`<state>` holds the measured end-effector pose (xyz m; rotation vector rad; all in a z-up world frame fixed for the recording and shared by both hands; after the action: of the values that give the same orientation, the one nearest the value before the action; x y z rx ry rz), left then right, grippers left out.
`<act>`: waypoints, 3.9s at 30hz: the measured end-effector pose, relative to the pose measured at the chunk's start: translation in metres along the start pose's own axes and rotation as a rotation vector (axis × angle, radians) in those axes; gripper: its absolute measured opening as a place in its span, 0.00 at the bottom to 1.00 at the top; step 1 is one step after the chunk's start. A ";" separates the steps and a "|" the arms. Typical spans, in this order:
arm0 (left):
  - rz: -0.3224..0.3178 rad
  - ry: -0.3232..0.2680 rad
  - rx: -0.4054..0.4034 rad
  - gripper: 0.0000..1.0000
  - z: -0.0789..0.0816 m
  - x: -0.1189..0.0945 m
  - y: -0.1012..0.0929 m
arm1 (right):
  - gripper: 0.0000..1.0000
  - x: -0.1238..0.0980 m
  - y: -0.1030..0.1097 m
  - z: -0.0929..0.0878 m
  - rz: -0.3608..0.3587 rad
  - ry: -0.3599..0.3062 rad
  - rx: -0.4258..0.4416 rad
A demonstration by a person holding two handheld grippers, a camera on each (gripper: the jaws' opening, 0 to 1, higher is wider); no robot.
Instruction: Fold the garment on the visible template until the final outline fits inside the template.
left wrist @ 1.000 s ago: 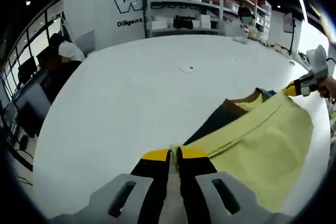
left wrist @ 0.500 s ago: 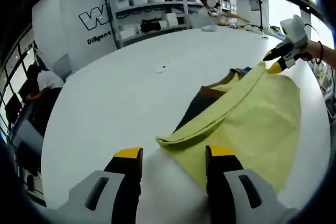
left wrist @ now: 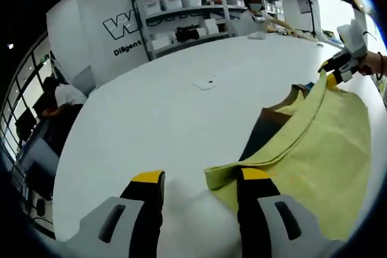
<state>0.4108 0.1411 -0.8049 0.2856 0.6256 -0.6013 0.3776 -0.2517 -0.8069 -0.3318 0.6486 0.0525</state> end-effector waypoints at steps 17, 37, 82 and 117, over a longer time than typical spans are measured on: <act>0.003 -0.021 -0.141 0.54 0.004 -0.014 -0.001 | 0.39 -0.012 -0.003 0.002 0.036 0.035 0.220; -0.083 -0.082 -0.142 0.90 0.011 -0.065 -0.042 | 0.61 -0.074 0.028 0.003 0.191 0.004 0.251; -0.227 0.000 -0.176 0.34 -0.090 -0.125 -0.097 | 0.29 -0.147 0.054 -0.088 0.263 0.109 0.150; -0.285 0.021 -0.163 0.00 -0.094 -0.120 -0.099 | 0.10 -0.137 0.048 -0.088 0.238 0.104 0.152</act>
<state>0.2296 0.1549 -0.8111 0.0491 0.7379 -0.8159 0.2095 -0.2269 -0.8044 -0.1096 0.7882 0.2129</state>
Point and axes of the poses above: the point that each gripper's makers call its tool centre point, and the gripper's own axes: x roughly forward along the fingers, y roughly to its left, z roughly out of its top, the point moved 7 cm from there along -x, roughly backward along the fingers, and after that the axes turned 12 degrees about -z, right-handed, at the moved point
